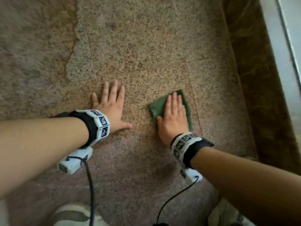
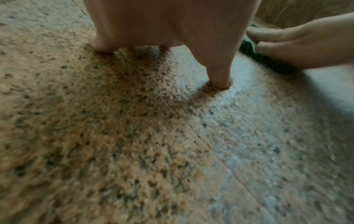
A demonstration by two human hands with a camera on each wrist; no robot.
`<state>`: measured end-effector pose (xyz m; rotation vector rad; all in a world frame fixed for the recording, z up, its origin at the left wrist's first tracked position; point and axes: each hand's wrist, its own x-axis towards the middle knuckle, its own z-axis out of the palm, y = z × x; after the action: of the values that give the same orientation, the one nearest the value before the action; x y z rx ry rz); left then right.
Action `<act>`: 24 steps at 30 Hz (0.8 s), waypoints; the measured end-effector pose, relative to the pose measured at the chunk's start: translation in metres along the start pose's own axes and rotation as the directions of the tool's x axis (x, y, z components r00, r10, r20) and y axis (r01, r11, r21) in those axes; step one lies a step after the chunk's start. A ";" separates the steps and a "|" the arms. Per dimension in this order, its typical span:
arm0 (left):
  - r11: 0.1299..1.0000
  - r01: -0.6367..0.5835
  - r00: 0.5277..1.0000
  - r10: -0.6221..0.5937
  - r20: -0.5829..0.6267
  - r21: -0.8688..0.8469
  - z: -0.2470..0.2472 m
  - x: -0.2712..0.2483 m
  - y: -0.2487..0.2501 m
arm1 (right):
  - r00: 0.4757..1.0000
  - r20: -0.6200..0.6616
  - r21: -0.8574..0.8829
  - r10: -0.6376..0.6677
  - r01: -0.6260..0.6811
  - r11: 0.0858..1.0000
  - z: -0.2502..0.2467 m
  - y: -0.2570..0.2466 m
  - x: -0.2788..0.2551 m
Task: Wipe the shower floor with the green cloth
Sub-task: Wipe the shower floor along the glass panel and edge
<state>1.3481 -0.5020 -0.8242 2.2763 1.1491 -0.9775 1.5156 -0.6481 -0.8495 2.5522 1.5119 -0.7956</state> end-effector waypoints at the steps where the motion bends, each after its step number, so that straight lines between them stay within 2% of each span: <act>1: 1.000 0.005 1.000 -0.005 -0.005 0.001 0.000 0.001 0.000 | 0.995 0.035 -0.013 -0.097 0.097 0.995 0.009 -0.018 -0.011; 4: 1.000 0.024 0.999 -0.024 -0.024 0.014 0.002 0.001 -0.004 | 0.961 0.089 -0.047 -0.261 0.266 0.963 0.021 -0.032 -0.023; 7: 1.000 0.026 0.999 -0.026 -0.036 0.003 0.003 0.005 -0.002 | 0.950 0.079 -0.103 -0.302 0.310 0.945 0.005 0.003 -0.011; 9: 0.999 0.036 0.999 -0.036 -0.032 0.020 0.004 0.006 0.000 | 0.977 0.048 -0.088 -0.208 0.212 0.973 -0.012 0.037 0.004; 11: 0.999 0.036 0.999 -0.035 -0.033 0.028 0.005 0.007 0.000 | 1.000 -0.012 -0.071 -0.024 0.023 0.997 -0.028 0.080 0.020; 12: 0.999 0.035 0.999 -0.034 -0.035 0.026 0.005 0.007 0.000 | 0.995 -0.036 -0.046 0.094 -0.095 0.994 -0.036 0.104 0.024; 14: 0.999 0.034 0.999 -0.033 -0.034 0.023 0.003 0.007 0.000 | 0.944 -0.076 0.013 0.321 -0.321 0.947 -0.048 0.143 0.022; 16: 0.999 0.032 0.999 -0.031 -0.028 0.027 0.002 0.006 0.001 | 0.896 -0.097 0.053 0.433 -0.430 0.901 -0.049 0.160 0.015; 21: 0.999 0.022 1.000 -0.022 -0.008 0.023 -0.001 0.002 0.003 | 0.863 -0.122 0.139 0.490 -0.473 0.870 -0.031 0.109 0.015; 22: 1.000 0.017 1.000 -0.017 -0.012 0.024 -0.001 0.001 0.003 | 0.872 -0.126 0.134 0.474 -0.458 0.879 -0.027 0.094 0.014; 24: 1.000 0.003 1.000 -0.003 -0.018 0.021 -0.002 0.000 0.003 | 0.921 -0.101 0.118 0.376 -0.364 0.924 -0.018 0.055 0.008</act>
<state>1.3516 -0.5027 -0.8225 2.3052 1.1548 -0.9764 1.5718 -0.6648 -0.8481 2.8774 0.9796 -0.6858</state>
